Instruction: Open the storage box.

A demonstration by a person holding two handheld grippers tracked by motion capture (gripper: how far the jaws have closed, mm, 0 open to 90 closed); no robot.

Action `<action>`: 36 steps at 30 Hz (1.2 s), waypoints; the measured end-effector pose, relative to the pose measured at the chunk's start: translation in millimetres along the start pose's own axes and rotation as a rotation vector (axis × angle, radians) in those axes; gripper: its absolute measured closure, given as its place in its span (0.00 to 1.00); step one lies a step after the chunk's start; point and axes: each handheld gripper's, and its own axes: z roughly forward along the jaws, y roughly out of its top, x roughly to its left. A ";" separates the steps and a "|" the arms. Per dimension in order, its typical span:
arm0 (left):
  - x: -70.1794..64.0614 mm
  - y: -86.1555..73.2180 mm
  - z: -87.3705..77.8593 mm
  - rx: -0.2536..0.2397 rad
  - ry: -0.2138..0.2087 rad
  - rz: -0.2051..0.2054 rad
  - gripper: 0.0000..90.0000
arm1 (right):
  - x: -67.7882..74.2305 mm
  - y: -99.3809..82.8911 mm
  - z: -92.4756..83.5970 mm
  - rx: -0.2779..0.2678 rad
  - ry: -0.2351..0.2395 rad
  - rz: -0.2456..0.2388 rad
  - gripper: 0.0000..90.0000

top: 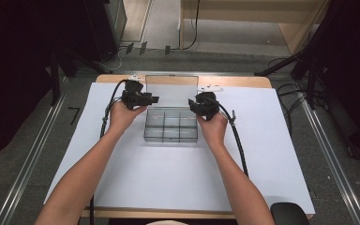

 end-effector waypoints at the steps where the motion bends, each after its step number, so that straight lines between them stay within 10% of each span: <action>1: 0.0 0.0 0.0 0.000 0.000 0.000 0.63 | -0.1 0.4 0.8 0.003 -0.001 0.001 0.72; 36: 11.3 -0.9 15.0 0.045 -0.006 -0.088 0.55 | -2.4 4.1 18.1 0.060 0.017 0.037 0.58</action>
